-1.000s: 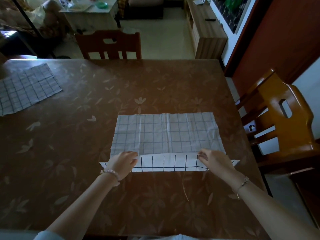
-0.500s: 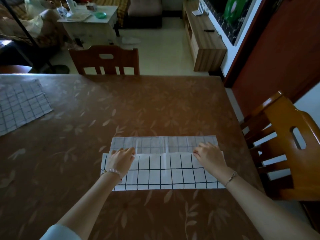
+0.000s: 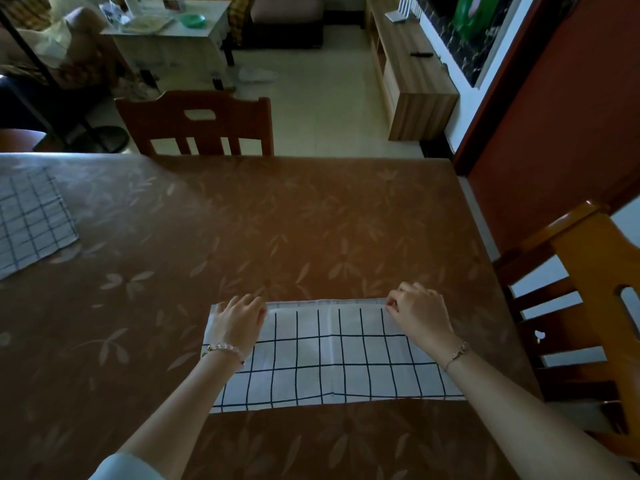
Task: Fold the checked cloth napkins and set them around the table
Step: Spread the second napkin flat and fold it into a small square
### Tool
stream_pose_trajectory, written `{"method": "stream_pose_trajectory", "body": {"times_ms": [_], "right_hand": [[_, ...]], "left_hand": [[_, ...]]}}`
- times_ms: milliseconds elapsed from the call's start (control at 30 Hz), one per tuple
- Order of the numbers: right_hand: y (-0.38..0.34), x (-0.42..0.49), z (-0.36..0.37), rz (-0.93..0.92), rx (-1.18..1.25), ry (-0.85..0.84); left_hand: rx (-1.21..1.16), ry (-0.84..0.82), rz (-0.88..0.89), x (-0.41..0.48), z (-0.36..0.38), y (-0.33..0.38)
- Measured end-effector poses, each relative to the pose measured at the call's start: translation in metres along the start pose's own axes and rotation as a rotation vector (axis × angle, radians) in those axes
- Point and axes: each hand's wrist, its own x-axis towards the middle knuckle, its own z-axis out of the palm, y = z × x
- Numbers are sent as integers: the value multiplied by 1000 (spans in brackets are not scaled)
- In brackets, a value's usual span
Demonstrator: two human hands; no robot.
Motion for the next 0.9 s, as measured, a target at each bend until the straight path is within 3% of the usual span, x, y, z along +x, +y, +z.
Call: {"method": "stream_pose_trajectory", "body": {"times_ms": [900], "right_hand": [[-1, 29, 21, 78, 33, 13]], "left_hand": [[55, 142, 28, 25, 24, 1]]}}
